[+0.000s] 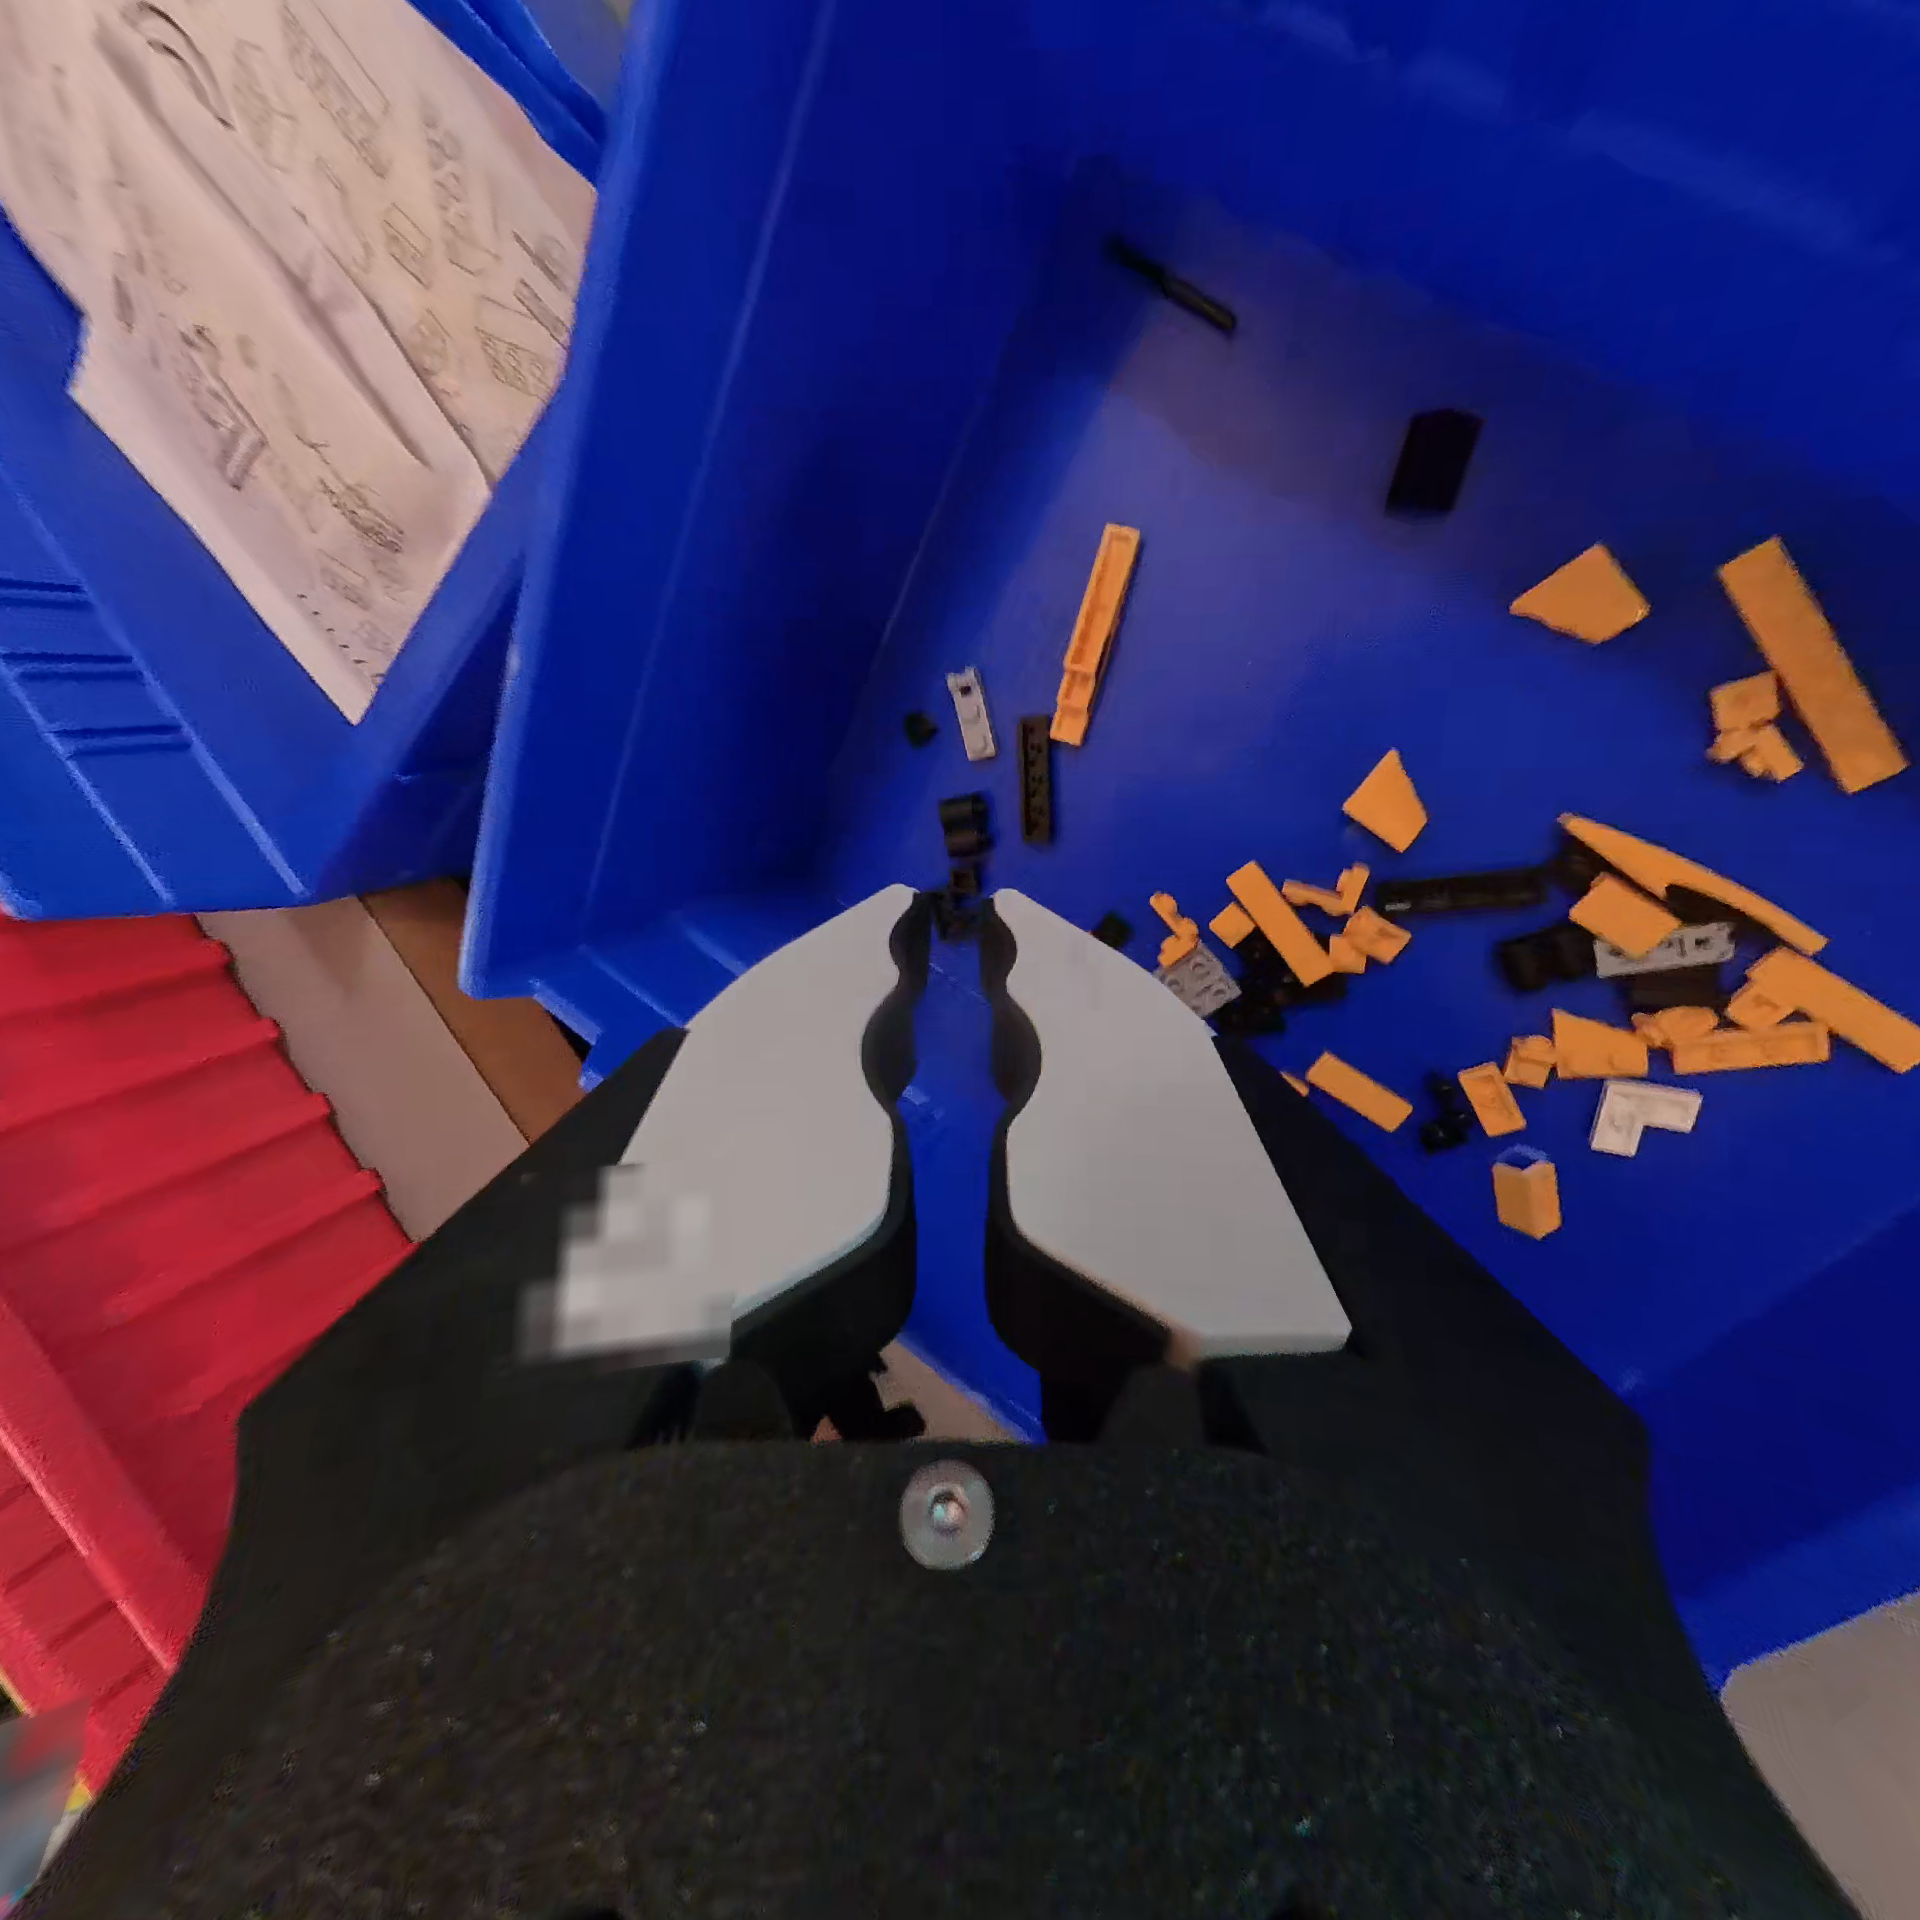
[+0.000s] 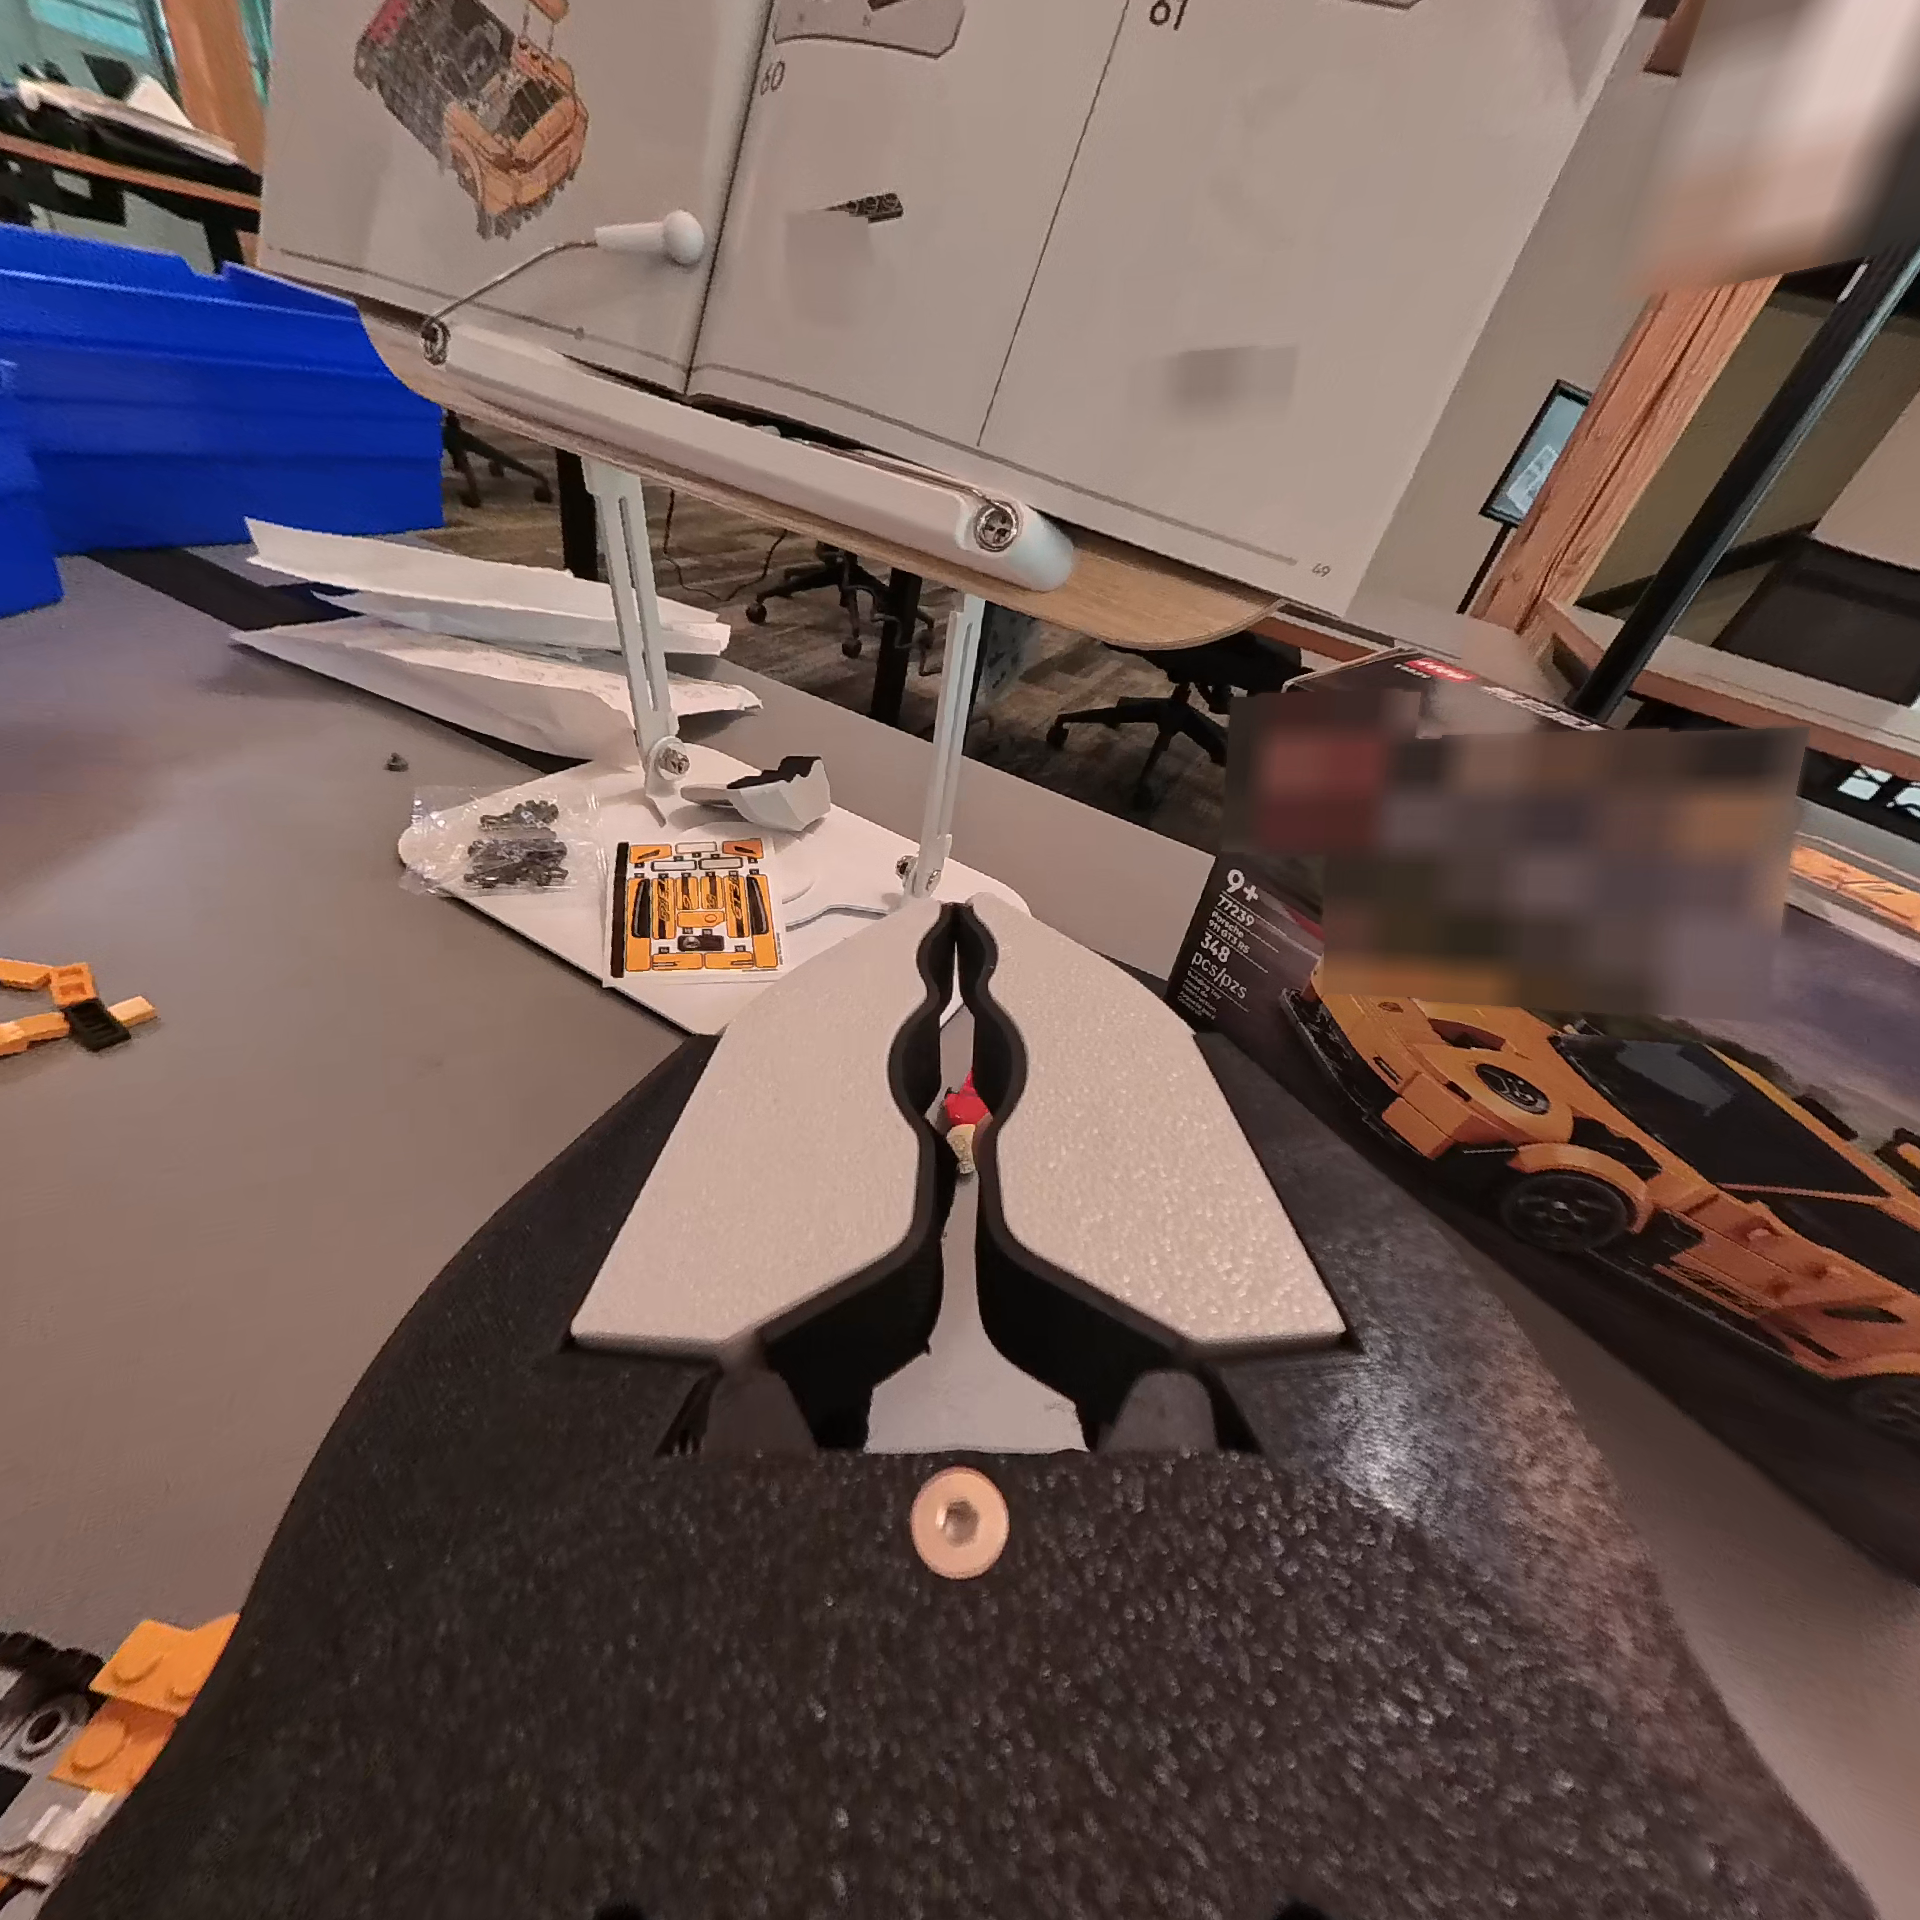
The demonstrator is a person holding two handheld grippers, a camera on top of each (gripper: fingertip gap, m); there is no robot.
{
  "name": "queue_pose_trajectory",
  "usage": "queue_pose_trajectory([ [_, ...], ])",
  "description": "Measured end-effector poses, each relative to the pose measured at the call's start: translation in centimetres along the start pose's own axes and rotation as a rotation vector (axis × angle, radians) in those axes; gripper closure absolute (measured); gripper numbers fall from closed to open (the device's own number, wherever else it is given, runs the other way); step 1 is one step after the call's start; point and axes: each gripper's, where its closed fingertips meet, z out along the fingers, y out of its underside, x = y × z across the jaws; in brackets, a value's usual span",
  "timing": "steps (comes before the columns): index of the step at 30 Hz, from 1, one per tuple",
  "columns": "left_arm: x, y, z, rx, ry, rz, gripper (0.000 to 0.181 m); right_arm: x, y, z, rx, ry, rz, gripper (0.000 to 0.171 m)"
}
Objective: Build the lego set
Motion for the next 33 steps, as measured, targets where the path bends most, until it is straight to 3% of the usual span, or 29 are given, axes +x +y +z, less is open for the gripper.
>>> queue_pose_trajectory([
  [8, 2.5, 4.5, 2.6, -0.355, 0.198, 0.190, 0.160, 0.1, 0.0, 0.0, 0.000, 0.001, -0.001, 0.171],
  [17, 3.3, 5.6, 4.3, -0.497, 0.248, 0.291, 0.155, 0.3, 0.2, 0.0, -0.002, 0.008, 0.000, 0.171],
  [26, 3.1, 5.5, 5.2, -0.509, 0.256, 0.301, 0.163, 0.4, 0.4, 0.0, -0.008, 0.009, -0.001, 0.171],
  [28, 3.3, 4.8, 5.2, -0.461, 0.274, 0.286, 0.181, 0.4, 0.4, 0.0, -0.008, 0.009, -0.002, 0.171],
  [33, 3.6, 2.6, 4.2, -0.307, 0.290, 0.248, 0.181, 0.5, 0.4, 0.0, -0.008, 0.011, -0.001, 0.171],
])
